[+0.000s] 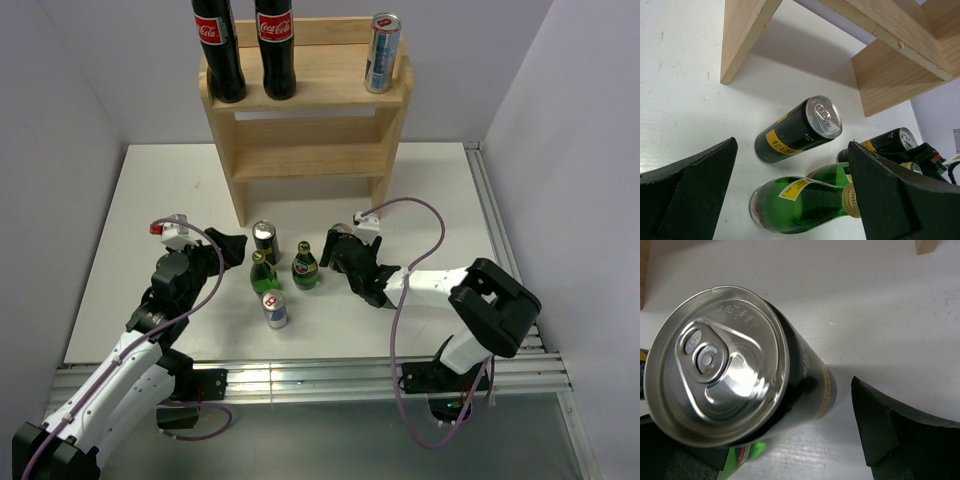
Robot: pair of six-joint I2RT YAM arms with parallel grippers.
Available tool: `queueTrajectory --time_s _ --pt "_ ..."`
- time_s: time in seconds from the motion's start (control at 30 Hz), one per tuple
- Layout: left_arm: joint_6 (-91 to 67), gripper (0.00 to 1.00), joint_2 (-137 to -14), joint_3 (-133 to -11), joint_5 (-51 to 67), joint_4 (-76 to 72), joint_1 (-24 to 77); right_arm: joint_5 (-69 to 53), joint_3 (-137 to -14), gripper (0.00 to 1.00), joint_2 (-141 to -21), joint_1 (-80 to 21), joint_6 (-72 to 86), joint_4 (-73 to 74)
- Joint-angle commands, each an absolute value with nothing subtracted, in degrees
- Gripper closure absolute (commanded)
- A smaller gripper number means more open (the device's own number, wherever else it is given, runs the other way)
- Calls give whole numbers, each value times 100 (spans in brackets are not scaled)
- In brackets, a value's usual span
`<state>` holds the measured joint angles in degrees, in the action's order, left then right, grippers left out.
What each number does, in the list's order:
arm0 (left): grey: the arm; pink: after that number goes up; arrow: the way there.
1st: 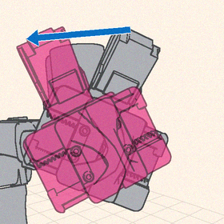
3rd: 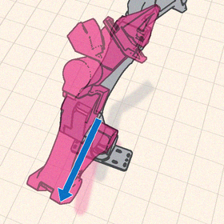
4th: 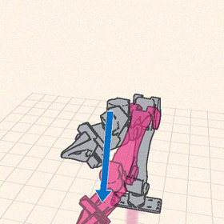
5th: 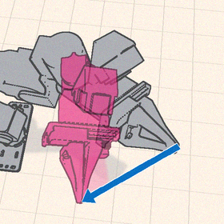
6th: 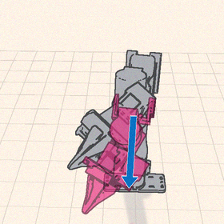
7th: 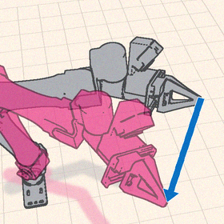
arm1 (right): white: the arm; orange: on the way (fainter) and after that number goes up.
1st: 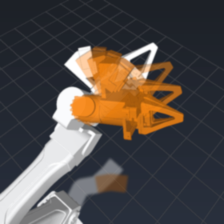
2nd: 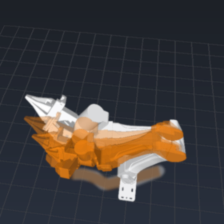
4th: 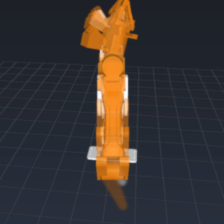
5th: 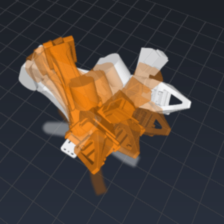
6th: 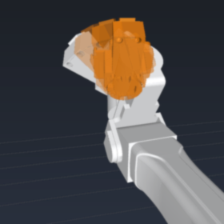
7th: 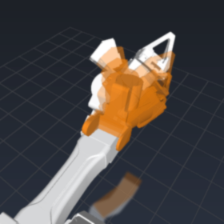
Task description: Place and organize the beverage onto the shelf
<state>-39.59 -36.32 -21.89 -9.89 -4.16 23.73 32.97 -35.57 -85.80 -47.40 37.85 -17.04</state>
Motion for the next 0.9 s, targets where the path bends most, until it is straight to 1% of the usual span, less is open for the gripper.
queueTrajectory --time_s 0.0,0.07,0.1,0.17,0.2,0.27,0.3,0.33,0.5,0.6,0.73,0.87 --pt "-3797 1 -3647 -2320 -967 -800 2391 3656 -3674 8 -8850 -4693 3639 -2566" --pt "-3779 1 -3630 -2320 -984 -782 2399 3753 -3718 21 -9061 -4702 3604 -2750" --pt "-3771 1 -3630 -2312 -984 -774 2399 3788 -3735 38 -9122 -4702 3595 -2786" --pt "-3762 1 -3577 -2294 -1002 -765 2408 3841 -3814 51 -9237 -4693 3577 -2786" --pt "-3762 1 -3568 -2285 -1011 -765 2408 3858 -3858 60 -9237 -4702 3551 -2743" --pt "-3744 1 -3516 -2259 -1046 -747 2408 3797 -4033 72 -9194 -4693 3437 -2515" --pt "-3735 1 -3507 -2250 -1055 -756 2400 3814 -4252 96 -9098 -4702 3393 -2357" --pt "-3735 1 -3498 -2233 -1055 -765 2408 3858 -4367 100 -9001 -4702 3340 -1955" --pt "-3744 1 -3507 -2171 -1072 -782 2408 4551 -5316 100 -8211 -4755 3024 -670" --pt "-3762 1 -3463 -2136 -1072 -800 2400 4841 -6306 100 -7937 -4729 2594 -107" --pt "-3762 1 -3358 -2136 -1072 -774 2408 4896 -7249 100 -7901 -4544 2006 360" --pt "-3762 1 -3296 -2136 -1081 -721 2408 4869 -7961 100 -8085 -4237 1592 413"
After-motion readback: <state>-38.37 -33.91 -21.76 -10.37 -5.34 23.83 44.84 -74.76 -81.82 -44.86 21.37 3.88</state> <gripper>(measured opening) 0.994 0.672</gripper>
